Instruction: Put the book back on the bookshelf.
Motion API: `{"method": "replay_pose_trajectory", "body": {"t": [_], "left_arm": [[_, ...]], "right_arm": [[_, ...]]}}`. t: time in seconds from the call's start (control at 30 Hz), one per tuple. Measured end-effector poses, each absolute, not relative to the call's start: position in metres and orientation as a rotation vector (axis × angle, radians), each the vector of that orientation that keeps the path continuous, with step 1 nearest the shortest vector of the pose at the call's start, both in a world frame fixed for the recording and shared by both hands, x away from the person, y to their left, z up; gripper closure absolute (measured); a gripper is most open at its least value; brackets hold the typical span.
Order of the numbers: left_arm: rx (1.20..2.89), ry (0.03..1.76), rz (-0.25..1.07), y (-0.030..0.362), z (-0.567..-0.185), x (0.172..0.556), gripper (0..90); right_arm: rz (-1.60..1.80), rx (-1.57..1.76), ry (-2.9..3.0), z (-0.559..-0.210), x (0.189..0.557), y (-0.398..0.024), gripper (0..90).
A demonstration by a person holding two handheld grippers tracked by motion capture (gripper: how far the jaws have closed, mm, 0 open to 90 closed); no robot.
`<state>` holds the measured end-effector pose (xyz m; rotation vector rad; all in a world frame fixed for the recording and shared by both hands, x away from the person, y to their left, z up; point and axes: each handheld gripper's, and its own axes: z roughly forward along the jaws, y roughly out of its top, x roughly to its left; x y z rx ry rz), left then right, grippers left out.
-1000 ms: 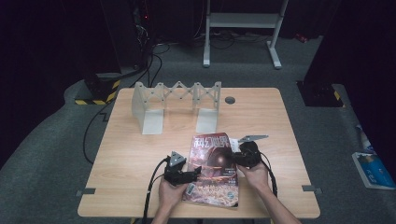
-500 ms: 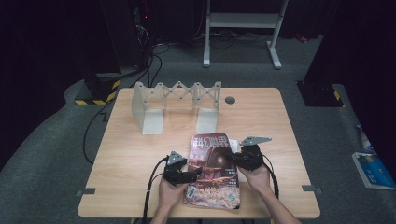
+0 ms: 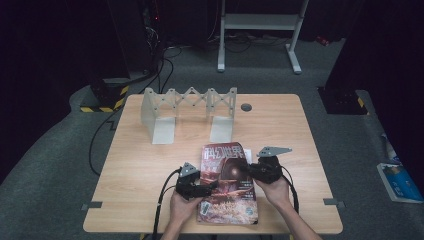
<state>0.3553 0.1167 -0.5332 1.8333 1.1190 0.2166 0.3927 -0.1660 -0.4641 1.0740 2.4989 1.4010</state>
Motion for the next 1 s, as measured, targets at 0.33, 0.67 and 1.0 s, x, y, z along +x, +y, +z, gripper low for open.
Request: {"method": "replay_pose_trajectory", "body": {"t": [0.33, 0.67, 1.0], "left_arm": [[1.841, 1.102, 0.227, 0.120, -0.531, 0.352, 24.4], [1.825, 1.131, 0.212, 0.124, -0.530, 0.353, 34.5], [1.823, 1.110, 0.182, 0.124, -0.530, 0.353, 47.8]], "right_arm": [[1.417, 1.056, 2.503, -0.464, 0.393, -0.164, 88.4], [1.378, 1.088, 2.506, -0.471, 0.397, -0.164, 88.3], [1.321, 1.125, 2.514, -0.483, 0.402, -0.163, 88.3]]}}
